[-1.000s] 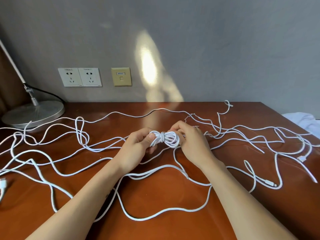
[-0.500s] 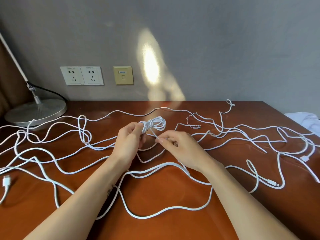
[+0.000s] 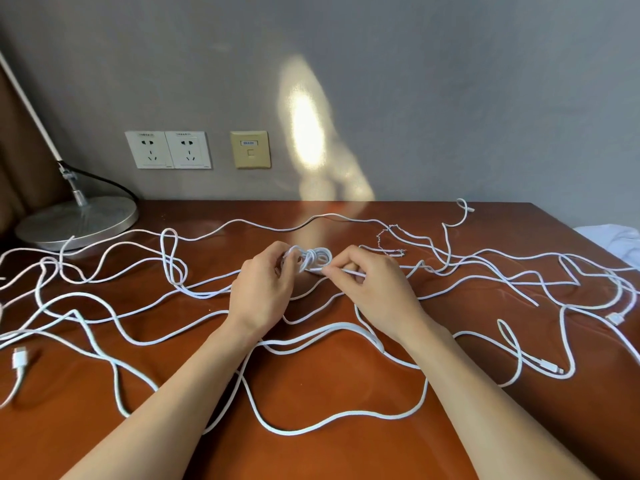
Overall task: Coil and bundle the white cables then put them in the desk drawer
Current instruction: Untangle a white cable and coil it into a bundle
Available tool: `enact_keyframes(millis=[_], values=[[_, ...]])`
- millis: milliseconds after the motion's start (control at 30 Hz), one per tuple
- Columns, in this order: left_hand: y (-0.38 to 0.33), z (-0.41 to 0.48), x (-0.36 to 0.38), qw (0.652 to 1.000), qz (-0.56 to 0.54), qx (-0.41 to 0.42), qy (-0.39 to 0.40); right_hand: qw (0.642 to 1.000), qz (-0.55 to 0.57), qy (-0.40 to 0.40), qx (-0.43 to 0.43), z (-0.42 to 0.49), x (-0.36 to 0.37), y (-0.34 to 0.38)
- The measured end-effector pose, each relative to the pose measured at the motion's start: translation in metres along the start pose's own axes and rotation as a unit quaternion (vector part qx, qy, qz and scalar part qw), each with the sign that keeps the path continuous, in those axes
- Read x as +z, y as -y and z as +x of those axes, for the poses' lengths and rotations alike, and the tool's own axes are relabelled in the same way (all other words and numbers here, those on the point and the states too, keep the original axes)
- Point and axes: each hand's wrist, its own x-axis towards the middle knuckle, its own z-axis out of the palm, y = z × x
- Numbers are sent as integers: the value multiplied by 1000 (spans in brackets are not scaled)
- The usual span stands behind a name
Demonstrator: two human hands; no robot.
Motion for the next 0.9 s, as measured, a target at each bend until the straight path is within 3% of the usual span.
enact_keyframes(millis=[300, 567, 900], values=[[-9, -3, -1, 992, -31, 90, 85, 994, 1, -113, -11, 5, -1, -5], [-13, -5, -1, 984, -65, 108, 124, 984, 134, -93, 65, 4, -1, 5], [-18, -9, 0, 978, -73, 141, 139, 975, 170, -97, 108, 6, -1, 5]])
